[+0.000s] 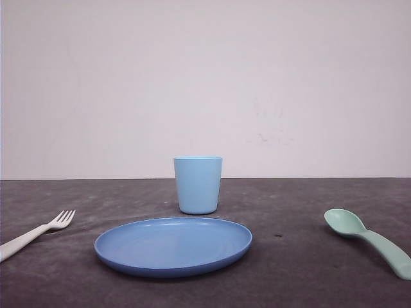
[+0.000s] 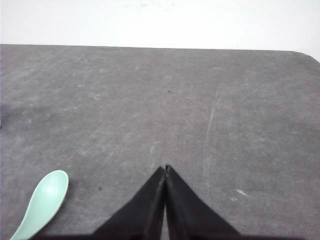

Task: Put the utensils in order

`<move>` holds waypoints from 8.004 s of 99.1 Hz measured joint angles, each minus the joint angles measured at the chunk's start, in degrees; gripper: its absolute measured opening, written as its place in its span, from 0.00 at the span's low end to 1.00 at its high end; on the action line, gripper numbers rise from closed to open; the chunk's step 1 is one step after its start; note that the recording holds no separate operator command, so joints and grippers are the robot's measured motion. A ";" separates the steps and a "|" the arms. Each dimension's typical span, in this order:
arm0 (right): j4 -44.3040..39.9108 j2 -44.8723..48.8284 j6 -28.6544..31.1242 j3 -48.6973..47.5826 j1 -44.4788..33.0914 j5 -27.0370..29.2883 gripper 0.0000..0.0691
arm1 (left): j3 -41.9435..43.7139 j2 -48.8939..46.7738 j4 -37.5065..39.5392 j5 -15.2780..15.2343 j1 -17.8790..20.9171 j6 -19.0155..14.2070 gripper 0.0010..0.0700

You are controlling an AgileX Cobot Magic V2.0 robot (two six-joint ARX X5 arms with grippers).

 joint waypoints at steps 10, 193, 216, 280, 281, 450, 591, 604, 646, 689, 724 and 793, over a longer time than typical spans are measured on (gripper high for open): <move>-0.02 0.00 0.00 -0.02 0.00 0.00 0.00 | 0.00 0.00 0.00 0.00 0.00 0.00 0.02; -0.02 0.00 0.02 -0.02 0.00 0.00 0.00 | 0.00 0.00 0.00 0.00 0.00 0.00 0.02; -0.02 0.00 0.00 -0.02 0.00 0.00 0.00 | 0.00 0.00 0.00 0.00 0.00 0.00 0.02; -0.11 0.00 3.34 -0.02 0.00 -0.42 0.00 | 0.00 0.00 0.09 0.00 0.00 -1.14 0.02; -0.11 0.00 3.54 -0.02 0.00 -0.42 0.00 | 0.00 0.00 0.11 0.02 0.00 -1.44 0.02; -37.42 53.00 1.86 50.03 0.31 -1.40 0.00 | 45.64 43.28 -31.58 6.12 -0.83 0.90 0.02; -37.53 53.22 1.49 50.03 0.31 -1.44 0.98 | 44.59 68.76 -24.26 4.22 -14.51 -6.32 0.85; -37.57 53.22 1.49 50.03 0.31 -1.44 0.98 | 44.59 74.86 -21.24 3.56 -16.11 -7.19 0.85; -37.57 53.22 1.49 50.03 0.31 -1.44 0.98 | 44.54 84.67 -16.02 -3.63 -21.03 -8.70 0.76; -37.57 53.22 1.49 50.03 0.31 -1.44 0.98 | 44.50 85.59 -15.37 -4.24 -21.29 -9.07 0.22; -37.57 53.22 1.49 50.03 0.31 -1.44 0.98 | 44.52 85.99 -15.04 -4.24 -21.29 -9.09 0.05; -37.57 53.22 1.49 50.03 0.31 -1.42 0.98 | 50.66 72.48 -4.28 -1.38 -22.84 -7.98 0.05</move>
